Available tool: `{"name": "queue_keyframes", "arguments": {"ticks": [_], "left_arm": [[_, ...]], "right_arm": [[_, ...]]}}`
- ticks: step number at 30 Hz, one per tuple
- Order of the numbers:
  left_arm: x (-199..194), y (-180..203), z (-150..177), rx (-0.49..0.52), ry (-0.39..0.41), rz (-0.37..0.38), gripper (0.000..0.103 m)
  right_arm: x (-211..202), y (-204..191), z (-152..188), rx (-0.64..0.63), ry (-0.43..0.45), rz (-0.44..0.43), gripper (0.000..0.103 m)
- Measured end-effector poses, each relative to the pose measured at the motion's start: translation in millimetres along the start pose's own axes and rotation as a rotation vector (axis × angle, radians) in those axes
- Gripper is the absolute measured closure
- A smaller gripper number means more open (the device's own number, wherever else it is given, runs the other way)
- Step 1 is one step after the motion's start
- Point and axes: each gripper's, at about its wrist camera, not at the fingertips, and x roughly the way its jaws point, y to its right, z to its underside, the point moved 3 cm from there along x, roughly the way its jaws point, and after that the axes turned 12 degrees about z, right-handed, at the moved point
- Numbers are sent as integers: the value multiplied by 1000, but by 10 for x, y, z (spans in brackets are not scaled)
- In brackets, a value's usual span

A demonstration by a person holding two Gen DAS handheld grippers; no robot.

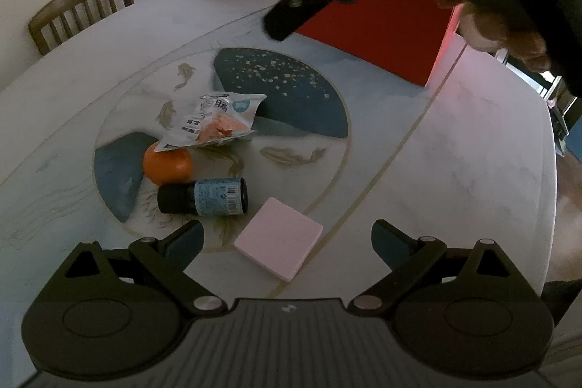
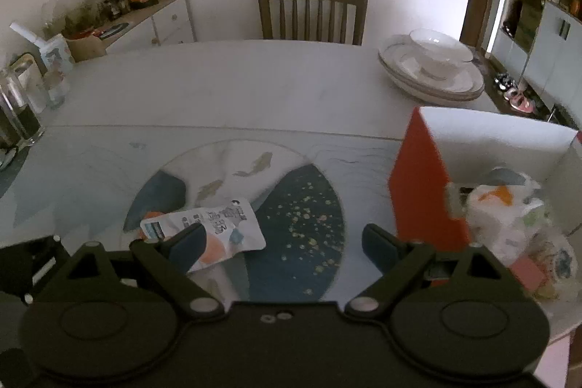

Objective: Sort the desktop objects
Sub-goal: 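Reach right tool toward the white sausage packet while left reaches the pink sticky-note pad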

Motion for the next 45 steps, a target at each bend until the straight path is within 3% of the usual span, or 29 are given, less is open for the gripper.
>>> {"name": "queue_keyframes", "arguments": {"ticks": [21,27,36,42,45], "left_arm": [[80,-31,15,41,9,22,5],[94,-42,11,38,9,27,5],[106,-6,4,44,18,35,5],[127,9,9,54,12,39,5],[149,19,14,62,-2,40,14]], "right_arm": [[905,-682,-174,86,-170,115,10],[1022,-798,-157,48,-201,120,10],[929,-694,48,-34,-201,93,11],[901,-517,150,-21,-207,71,12],[900,-521,141,-44,-201,57,17]]}}
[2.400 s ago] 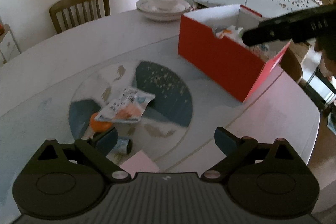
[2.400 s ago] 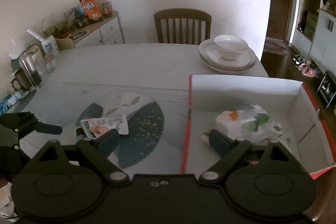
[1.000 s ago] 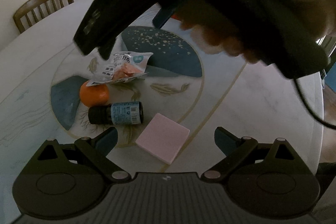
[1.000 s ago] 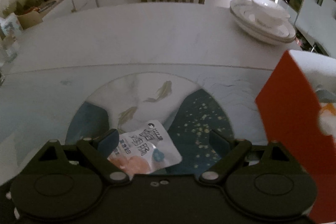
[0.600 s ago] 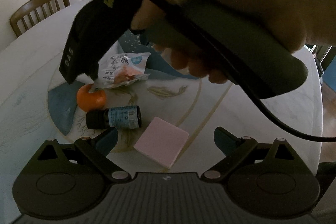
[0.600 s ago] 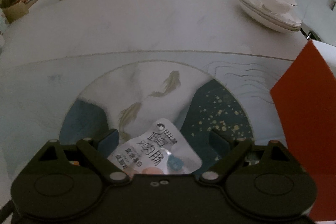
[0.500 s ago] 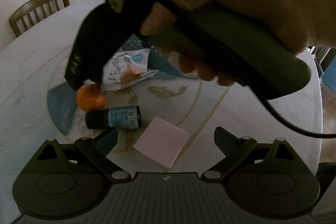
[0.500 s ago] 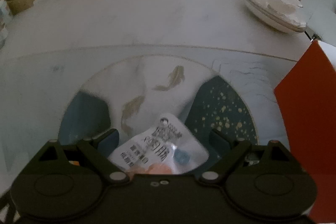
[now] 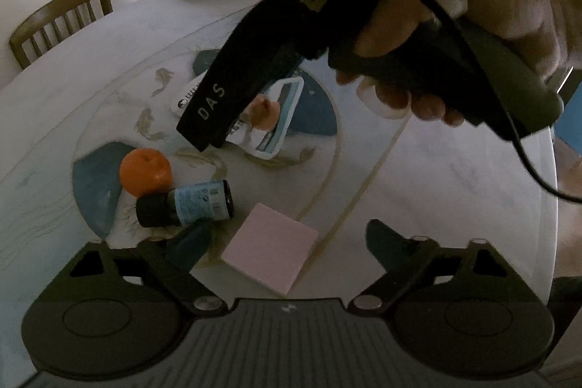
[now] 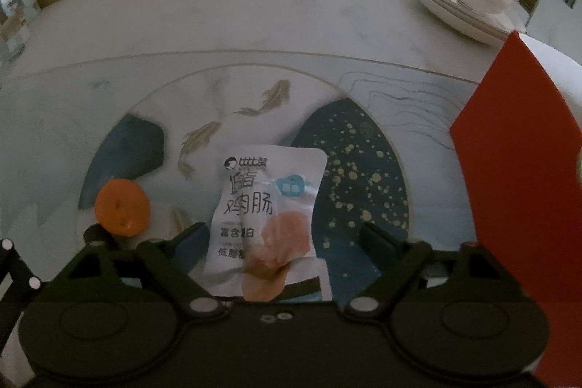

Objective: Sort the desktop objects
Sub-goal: 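Reach right tool toward the white sausage packet while left reaches the pink sticky-note pad, then grasp the sausage packet with right tool and lift it toward the box while left closes on the pink pad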

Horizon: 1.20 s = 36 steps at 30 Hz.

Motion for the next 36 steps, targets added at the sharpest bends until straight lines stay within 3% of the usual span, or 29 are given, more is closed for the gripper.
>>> {"name": "queue_keyframes", "arguments": {"ticks": [3,7,11,24,36], "left_arm": [[8,8,22,0,-5,-3,16],[-19,20,31,-1,2,-16,33],[-47,0,22,-15,11,-33,50],[-98,-69,21,-72,25,-60,51],[-168,-11,-42,-94,45,-59,50]], "right_arm": [[-17,-16,-1,-32,13,-18,25],[-26,-35,-39,-53,34,-33,39],[-38,-39,-33,-55,38,-38,40],[-113,78,10,-43,61,-77,46],[-497,305,126,2,82,-134,46]]}}
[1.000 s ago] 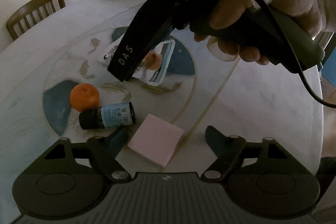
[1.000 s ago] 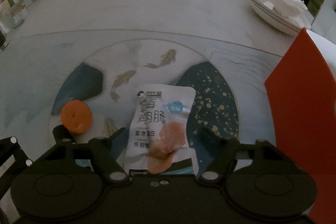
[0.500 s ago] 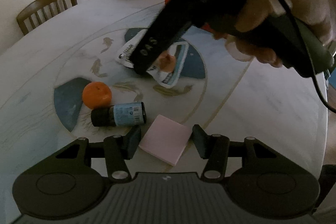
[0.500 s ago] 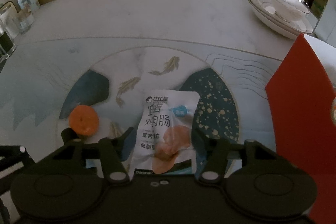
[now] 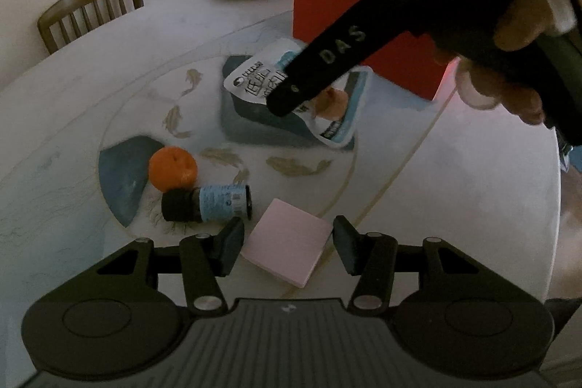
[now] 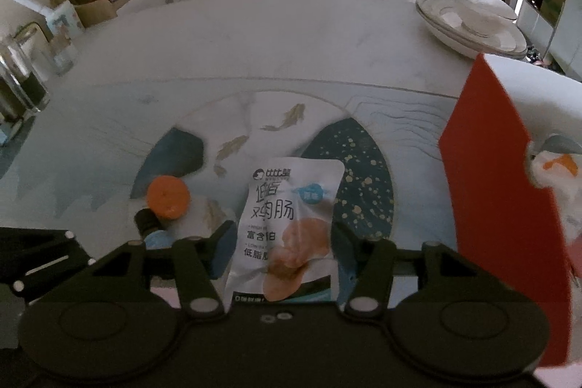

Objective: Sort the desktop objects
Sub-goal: 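Grasp the sausage packet with right tool and lift it toward the box while left closes on the pink pad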

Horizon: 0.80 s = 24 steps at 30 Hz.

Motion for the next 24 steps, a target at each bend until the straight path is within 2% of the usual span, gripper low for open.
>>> {"name": "queue_keyframes", "arguments": {"ticks": [13,24], "left_arm": [[-343,193,-371,-19,101,-16,50],[-364,479,-815,-22,126,9,50]], "right_arm": [[-653,350,49,57,71,-36,46],[-1026,843,91,111,85,-46,46]]}}
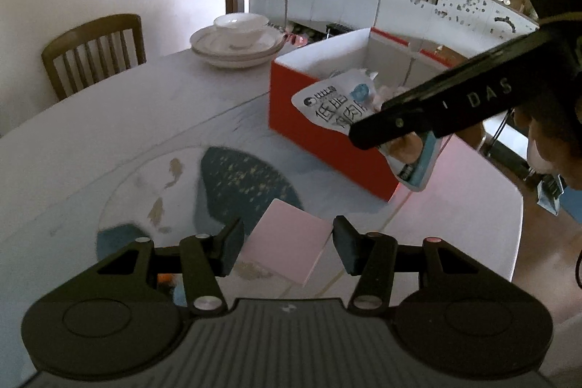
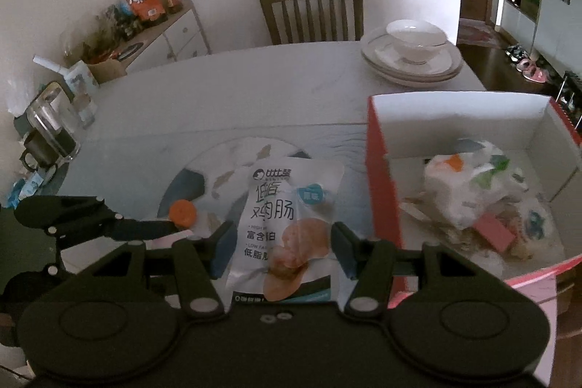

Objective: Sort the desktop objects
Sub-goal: 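Grasp the sausage packet with right tool and lift it toward the box while left closes on the pink pad, then carry the sausage packet in right tool while left carries the pink pad over the red box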

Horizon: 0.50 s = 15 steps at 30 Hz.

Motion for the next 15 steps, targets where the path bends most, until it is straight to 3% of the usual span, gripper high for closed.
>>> {"name": "queue_keyframes", "arguments": {"ticks": [15], "left_arm": [[373,510,-567,33,23,28,50]], "right_arm": [[-224,881,36,72,29,17,46]]}}
